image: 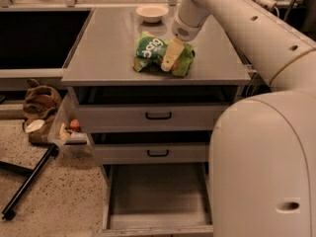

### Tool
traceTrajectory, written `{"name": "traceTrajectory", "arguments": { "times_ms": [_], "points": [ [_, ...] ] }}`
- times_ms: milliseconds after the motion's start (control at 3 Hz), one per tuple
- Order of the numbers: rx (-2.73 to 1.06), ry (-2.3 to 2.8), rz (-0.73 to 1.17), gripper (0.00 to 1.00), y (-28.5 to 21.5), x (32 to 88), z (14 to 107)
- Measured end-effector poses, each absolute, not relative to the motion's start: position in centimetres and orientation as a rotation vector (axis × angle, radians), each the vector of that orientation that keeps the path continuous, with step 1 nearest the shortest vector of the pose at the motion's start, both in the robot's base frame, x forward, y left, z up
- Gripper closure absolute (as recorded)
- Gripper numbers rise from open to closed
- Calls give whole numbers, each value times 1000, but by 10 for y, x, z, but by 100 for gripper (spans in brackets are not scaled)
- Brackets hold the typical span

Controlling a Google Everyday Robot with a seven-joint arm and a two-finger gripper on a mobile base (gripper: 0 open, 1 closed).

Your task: Place green rice chip bag into bottom drawer

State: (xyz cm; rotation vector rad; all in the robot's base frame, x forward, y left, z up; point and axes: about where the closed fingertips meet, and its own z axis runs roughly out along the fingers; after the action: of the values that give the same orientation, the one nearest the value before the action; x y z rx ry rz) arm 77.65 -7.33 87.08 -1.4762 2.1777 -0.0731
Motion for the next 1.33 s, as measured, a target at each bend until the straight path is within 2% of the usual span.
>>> {"name": "traceTrajectory", "arguments": {
  "times_ms": [333,1000,1333],
  "points": [
    [-1475,2179,-74,18,-74,777,870],
    [-1476,2183,-70,65,-71,775,871],
    [-1492,2193,-74,88,-74,749,898]
  ]
}}
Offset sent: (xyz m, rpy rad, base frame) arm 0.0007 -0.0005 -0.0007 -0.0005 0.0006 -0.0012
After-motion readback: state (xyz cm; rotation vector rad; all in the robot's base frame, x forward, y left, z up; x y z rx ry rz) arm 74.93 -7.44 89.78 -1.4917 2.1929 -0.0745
